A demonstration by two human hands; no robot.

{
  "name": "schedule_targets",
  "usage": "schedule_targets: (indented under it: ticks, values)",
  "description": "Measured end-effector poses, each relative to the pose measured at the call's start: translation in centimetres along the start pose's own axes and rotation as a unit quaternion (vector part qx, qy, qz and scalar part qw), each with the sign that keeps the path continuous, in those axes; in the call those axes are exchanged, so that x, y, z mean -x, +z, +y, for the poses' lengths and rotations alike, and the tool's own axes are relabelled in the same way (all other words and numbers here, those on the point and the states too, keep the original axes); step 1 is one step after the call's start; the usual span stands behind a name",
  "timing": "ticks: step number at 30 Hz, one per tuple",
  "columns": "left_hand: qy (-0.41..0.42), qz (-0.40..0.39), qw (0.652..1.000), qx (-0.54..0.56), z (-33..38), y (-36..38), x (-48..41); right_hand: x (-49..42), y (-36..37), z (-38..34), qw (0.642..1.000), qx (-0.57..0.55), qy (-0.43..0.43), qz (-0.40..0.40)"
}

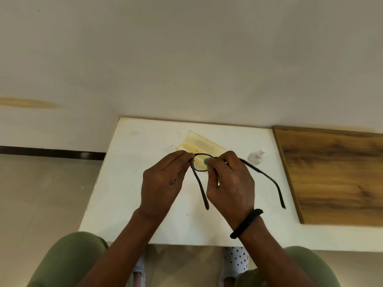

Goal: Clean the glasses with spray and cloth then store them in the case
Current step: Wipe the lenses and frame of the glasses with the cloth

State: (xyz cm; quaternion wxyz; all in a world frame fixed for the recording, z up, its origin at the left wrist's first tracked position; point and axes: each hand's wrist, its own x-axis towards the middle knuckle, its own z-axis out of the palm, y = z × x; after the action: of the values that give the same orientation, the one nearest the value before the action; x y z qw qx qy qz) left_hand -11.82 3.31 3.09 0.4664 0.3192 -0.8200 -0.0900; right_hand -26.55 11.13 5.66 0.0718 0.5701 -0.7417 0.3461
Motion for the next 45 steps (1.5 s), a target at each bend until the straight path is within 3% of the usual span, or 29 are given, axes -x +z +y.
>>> schedule_targets:
  ticks: [10,21,30,37,45]
  values:
    - [0.009,0.003,1.000,0.001,0.0,0.0,0.1,-0.1,0.7,-0.2,0.999,-0.013,-0.035,0.018]
    - [-0.027,0.005,0.999,0.020,-0.3,-0.4,-0.2,0.1,0.3,-0.5,0.995,0.012,-0.091,-0.044]
    - [-0.080,0.001,0.997,0.014,-0.9,-0.8,-0.5,-0.2,-0.9,0.1,0.999,-0.035,0.011,0.022]
    - [-0.074,0.002,0.997,0.033,-0.5,-1.1,-0.7,-0.8,-1.5,1.4,0.996,0.024,0.067,0.053]
    - [-0.079,0.008,0.997,0.025,0.2,-0.9,-0.9,-0.8,-0.8,1.9,0.997,0.022,0.053,0.049]
